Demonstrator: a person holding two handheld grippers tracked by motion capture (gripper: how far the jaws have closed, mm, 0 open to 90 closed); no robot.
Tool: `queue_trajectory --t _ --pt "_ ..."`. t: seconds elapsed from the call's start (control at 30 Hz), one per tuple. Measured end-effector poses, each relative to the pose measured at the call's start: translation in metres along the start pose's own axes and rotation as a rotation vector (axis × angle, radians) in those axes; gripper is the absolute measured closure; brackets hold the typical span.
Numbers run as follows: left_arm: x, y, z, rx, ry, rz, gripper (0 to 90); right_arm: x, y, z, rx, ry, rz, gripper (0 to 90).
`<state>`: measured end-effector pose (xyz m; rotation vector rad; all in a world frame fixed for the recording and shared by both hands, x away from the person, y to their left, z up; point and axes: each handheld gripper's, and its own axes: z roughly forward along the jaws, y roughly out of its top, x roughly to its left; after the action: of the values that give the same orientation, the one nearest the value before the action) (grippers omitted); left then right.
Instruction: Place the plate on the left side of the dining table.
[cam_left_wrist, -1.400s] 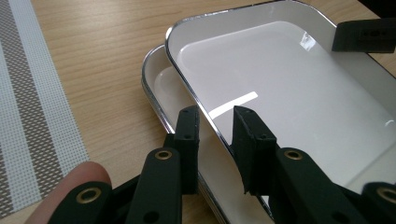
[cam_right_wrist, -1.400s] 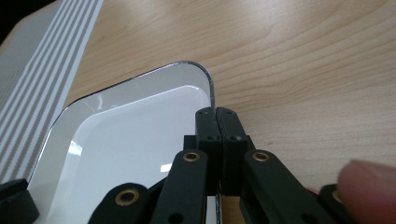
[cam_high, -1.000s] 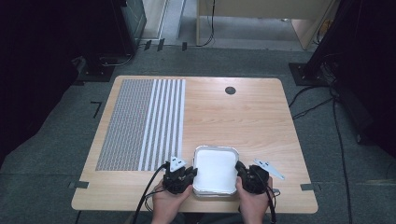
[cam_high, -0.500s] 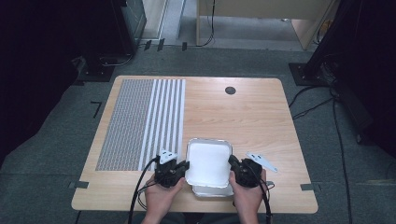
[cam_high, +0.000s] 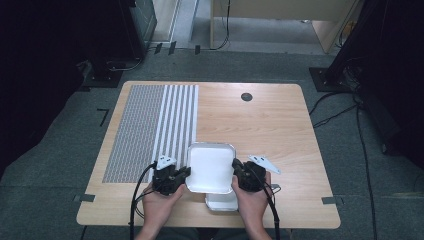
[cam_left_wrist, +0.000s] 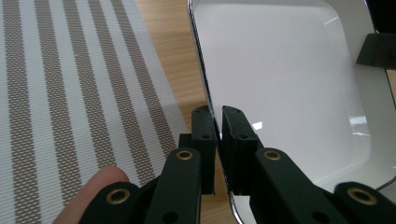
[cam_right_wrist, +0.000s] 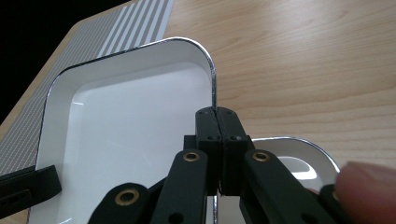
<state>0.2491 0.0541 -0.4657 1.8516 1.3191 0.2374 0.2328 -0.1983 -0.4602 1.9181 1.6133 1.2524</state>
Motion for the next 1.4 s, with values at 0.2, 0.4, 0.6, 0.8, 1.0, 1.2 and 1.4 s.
queue_trajectory --t 0.2,0.4,0.6,0.8,1.0,1.2,1.4 --pt "0.017 0.006 -0.004 -0.013 0.002 -0.030 85.4 0.012 0.004 0.014 -0.002 0.020 -0.007 90.0" --pt "0.034 0.015 -0.008 -0.025 0.017 -0.041 86.0 0.028 0.010 0.027 0.003 0.035 -0.010 90.0" --pt "0.047 0.021 -0.012 -0.041 0.028 -0.058 86.1 0.042 0.017 0.038 -0.001 0.040 -0.029 90.0" --pt "0.062 0.027 -0.013 -0.038 0.050 -0.060 86.6 0.054 0.021 0.050 0.007 0.052 -0.041 90.0" --pt "0.078 0.030 -0.013 -0.020 0.077 -0.069 86.8 0.068 0.022 0.065 0.018 0.055 -0.064 90.0" --pt "0.097 0.033 -0.013 -0.009 0.101 -0.074 86.9 0.081 0.024 0.081 0.035 0.065 -0.071 90.0" --pt "0.113 0.034 -0.013 0.009 0.124 -0.081 87.0 0.094 0.022 0.099 0.062 0.071 -0.085 90.0"
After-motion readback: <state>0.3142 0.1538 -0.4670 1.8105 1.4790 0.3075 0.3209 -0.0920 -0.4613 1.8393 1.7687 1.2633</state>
